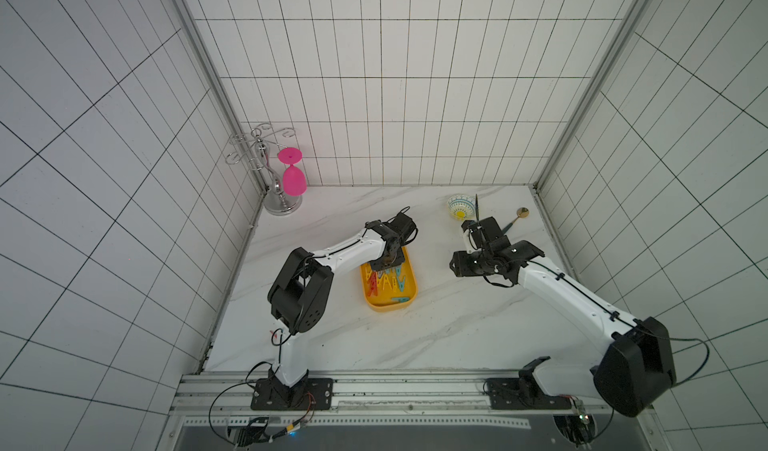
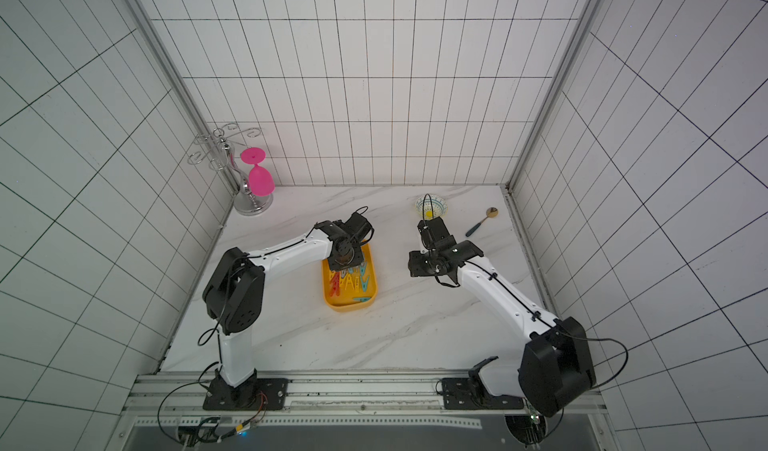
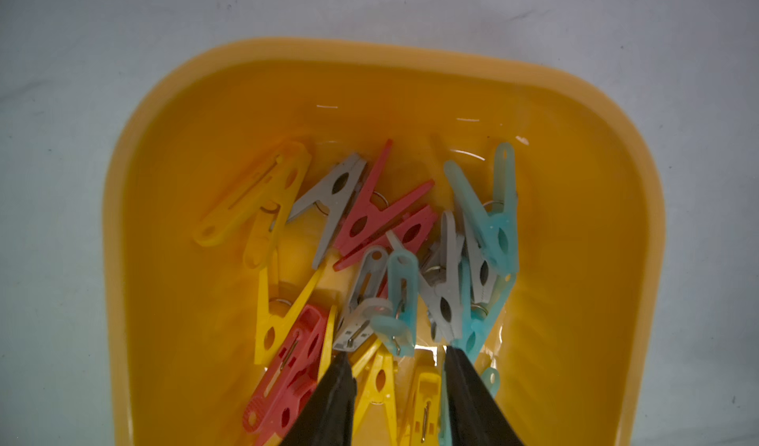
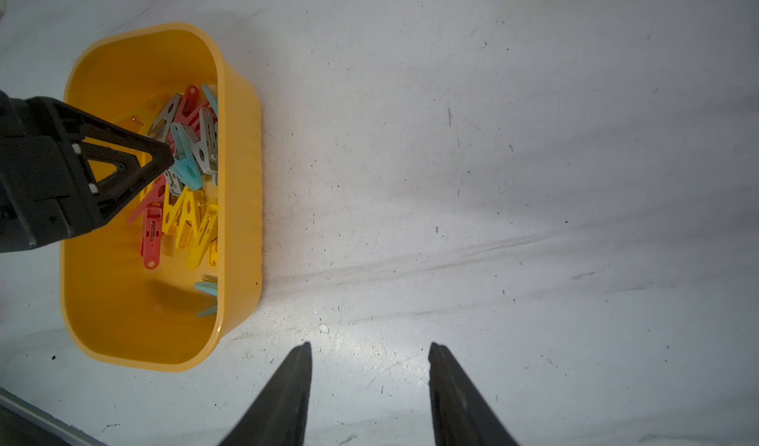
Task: Put the clothespins into the storage box
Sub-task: Place the clothespin in the storage box, then pick up the clothespin from the center of the board.
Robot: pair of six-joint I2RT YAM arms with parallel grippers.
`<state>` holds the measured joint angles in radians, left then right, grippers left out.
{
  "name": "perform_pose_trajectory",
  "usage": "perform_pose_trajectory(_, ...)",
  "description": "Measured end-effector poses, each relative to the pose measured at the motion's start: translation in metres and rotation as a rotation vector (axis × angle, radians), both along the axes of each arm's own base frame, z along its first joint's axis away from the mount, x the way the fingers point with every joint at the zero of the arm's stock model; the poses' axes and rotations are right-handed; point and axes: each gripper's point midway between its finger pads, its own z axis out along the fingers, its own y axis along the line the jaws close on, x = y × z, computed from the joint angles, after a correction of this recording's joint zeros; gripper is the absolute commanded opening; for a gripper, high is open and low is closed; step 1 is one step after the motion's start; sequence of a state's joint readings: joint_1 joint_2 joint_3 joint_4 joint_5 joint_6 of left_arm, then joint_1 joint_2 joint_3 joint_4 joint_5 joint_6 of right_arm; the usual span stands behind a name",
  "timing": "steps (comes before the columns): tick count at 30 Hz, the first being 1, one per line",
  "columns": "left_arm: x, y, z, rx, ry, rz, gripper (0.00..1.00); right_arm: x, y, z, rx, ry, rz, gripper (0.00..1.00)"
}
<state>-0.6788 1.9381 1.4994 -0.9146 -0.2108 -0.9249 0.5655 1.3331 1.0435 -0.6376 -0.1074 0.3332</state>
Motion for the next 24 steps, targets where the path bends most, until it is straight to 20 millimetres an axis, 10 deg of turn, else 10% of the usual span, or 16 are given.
perform_pose_trajectory(10,-0.027,0.107,0.052,-0.085,-0.100,0.239,0.55,-0.007,0.002,0.000,0.012,0.022,0.030,0.50)
perform_pose_trajectory(24,-0.100,0.237,0.025,-0.082,-0.049,0.633,0.58,-0.018,0.013,-0.007,0.002,0.081,0.062,0.50)
